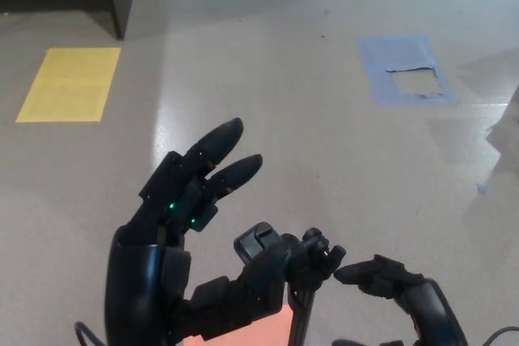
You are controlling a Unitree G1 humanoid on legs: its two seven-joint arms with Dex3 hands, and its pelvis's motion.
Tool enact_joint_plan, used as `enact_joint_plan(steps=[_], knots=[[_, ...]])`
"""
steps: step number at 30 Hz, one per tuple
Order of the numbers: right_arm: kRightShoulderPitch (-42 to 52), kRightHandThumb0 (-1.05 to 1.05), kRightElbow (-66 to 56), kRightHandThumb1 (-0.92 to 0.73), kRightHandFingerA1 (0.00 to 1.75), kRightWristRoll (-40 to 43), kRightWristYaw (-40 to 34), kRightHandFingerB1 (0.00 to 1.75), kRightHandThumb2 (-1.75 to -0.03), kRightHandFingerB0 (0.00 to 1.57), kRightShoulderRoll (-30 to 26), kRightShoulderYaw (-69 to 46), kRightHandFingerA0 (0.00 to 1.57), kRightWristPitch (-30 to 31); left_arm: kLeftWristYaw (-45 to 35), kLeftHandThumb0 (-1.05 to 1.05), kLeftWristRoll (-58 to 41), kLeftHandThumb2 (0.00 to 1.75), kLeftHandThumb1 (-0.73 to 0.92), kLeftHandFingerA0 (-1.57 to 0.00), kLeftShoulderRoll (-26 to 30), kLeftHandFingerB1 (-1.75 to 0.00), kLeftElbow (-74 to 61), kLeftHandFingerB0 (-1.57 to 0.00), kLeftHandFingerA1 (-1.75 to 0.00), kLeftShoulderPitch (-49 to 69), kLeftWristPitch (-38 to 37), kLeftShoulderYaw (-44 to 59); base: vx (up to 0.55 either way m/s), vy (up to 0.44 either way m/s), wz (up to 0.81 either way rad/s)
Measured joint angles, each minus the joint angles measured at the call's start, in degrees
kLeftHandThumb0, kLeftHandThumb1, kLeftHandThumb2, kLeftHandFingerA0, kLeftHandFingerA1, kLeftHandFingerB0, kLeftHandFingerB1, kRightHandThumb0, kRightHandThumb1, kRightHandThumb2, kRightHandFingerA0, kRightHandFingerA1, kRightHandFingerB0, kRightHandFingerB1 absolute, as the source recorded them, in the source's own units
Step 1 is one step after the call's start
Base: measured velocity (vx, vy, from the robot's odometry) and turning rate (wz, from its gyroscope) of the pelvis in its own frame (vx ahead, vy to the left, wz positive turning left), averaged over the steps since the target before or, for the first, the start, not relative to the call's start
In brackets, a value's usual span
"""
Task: A phone stand is kept on the floor and the robot uses both its hands to grab it and uses its left hand to extend the phone stand by pulling it upwards
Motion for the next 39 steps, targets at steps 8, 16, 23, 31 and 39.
enact_joint_plan(steps=[8,16,23,31,39], knots=[[0.25,-1.05,-0.1,-0.5,0.77,0.1,2.28,0.47,-0.6,0.0,0.22,2.19,0.0,0.45,0.08,-0.51,-0.05,0.58,0.59,-0.47,0.04,-0.31,0.93,-0.31,-0.39,0.75,0.44,-0.73,0.0,0.0,0.0],[0.21,-1.05,-1.01,-0.38,0.68,-2.07,1.25,0.59,-0.85,0.0,0.99,4.58,0.0,1.29,0.46,-0.49,-0.14,0.58,0.57,-0.48,0.15,-0.32,1.31,-0.36,-0.38,2.5,0.59,-2.57,0.0,0.0,0.0],[1.26,-1.05,-3.67,-0.53,0.59,-2.05,2.13,0.42,-0.6,0.0,2.41,5.66,0.0,2.29,-0.16,-0.55,-2.41,0.59,0.58,-0.45,0.54,-0.32,1.35,-0.34,-0.38,3.54,0.58,-3.51,0.0,0.0,0.0],[2.89,-1.05,-7.02,-0.51,0.76,-2.29,2.34,0.52,-0.6,0.0,2.43,6.13,0.0,2.8,-0.94,-0.62,-3.38,0.8,0.46,-0.31,1.91,-0.43,3.74,-0.24,-0.47,3.24,0.55,-3.16,0.0,0.0,0.0],[2.65,-0.6,-5.04,0.2,0.67,-2.34,2.23,0.76,-0.69,0.16,3.45,6.35,0.0,3.47,-1.64,-0.59,-4.84,0.58,0.57,-0.27,1.78,-0.3,9.58,-0.29,-0.34,-0.08,0.49,-1.68,0.0,0.0,0.0]])
